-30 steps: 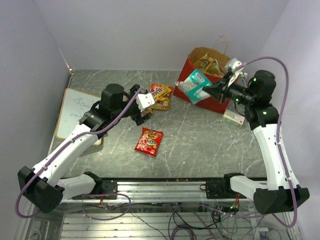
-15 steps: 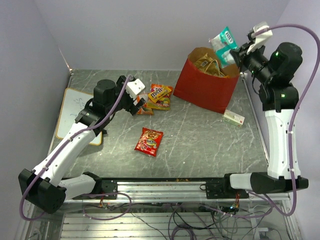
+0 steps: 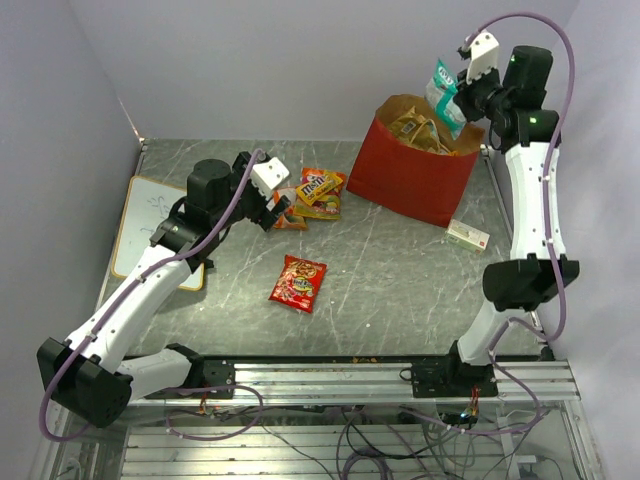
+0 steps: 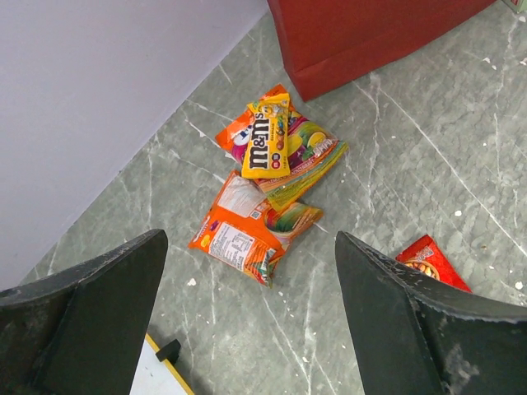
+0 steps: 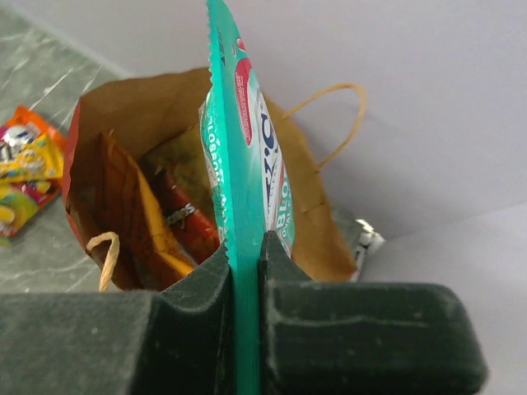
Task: Place the snacks into the paper bag
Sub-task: Place the snack in the paper bag.
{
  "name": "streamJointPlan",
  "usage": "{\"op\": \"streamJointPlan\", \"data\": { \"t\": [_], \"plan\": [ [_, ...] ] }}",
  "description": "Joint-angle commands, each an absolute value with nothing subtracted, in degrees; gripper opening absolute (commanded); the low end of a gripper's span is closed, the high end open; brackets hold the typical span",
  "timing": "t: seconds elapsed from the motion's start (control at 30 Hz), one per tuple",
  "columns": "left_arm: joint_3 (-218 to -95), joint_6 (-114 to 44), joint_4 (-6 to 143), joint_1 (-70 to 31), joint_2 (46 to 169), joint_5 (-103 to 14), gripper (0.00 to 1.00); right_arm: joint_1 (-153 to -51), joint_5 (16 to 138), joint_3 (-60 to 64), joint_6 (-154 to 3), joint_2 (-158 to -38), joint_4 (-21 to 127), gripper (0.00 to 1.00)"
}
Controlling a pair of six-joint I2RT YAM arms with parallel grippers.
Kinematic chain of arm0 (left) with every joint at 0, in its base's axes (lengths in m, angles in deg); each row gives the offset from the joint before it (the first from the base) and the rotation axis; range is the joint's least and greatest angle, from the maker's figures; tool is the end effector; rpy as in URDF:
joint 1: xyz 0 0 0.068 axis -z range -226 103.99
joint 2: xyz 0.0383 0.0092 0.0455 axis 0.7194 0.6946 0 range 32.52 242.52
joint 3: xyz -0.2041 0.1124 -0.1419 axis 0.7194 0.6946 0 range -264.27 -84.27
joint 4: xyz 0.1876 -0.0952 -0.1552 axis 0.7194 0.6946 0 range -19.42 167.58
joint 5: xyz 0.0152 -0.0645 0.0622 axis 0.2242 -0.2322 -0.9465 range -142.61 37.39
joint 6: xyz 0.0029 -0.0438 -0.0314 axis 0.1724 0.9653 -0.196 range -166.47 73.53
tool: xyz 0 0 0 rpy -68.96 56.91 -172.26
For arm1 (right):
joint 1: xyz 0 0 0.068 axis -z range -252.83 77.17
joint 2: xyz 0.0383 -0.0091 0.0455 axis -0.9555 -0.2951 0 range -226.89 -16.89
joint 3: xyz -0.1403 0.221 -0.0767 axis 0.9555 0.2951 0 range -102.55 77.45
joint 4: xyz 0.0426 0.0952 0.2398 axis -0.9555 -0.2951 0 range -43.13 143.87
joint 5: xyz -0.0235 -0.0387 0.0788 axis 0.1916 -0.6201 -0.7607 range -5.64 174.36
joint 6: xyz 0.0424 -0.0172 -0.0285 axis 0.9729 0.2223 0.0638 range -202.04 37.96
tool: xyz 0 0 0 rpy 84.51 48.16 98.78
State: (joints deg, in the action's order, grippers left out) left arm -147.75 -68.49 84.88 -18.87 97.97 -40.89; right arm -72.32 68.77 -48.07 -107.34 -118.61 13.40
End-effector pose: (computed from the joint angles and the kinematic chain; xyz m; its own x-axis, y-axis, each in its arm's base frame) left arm 0.2296 -0.1257 0.3747 0.0014 0.4118 -0.9113 0.6683 0.6775 0.3072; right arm 0.3774 0.0061 0.4947 -0.1531 -0.4102 -0.8991 -0.3476 0.8740 -0.3396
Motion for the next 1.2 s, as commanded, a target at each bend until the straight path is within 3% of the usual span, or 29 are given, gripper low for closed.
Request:
{"op": "streamJointPlan", "data": {
  "t": [0.0, 0.4, 0.6, 0.7, 0.93, 1.17],
  "plan": [
    [-147.20, -67.72, 82.60, -19.36, 97.02, -39.35, 0.93, -70.26, 57.23, -54.09, -110.08, -122.96, 5.25, 0.00],
    [-146.67, -67.81, 82.59, -19.89, 96.89, -37.24, 0.93, -67.30, 38.61, -57.74, -110.27, -135.68, -2.72, 0.00],
    [-146.76, -67.64, 82.85, -20.29, 96.94, -35.72, 0.93, -67.27, 37.33, -58.50, -107.37, -140.72, -2.28, 0.12],
    [-146.67, -67.81, 82.96, -20.34, 96.93, -35.56, 0.93, -67.30, 37.47, -58.87, -107.07, -141.43, -1.84, 0.23],
    [-146.05, -67.56, 82.26, -20.59, 97.24, -35.80, 0.93, -67.09, 40.58, -57.41, -106.87, -136.97, 0.72, 0.70],
    [-145.00, -62.87, 79.29, -20.70, 99.19, -39.67, 0.94, -66.41, 53.25, -48.83, -102.19, -125.23, 10.77, 0.78]
  ]
}}
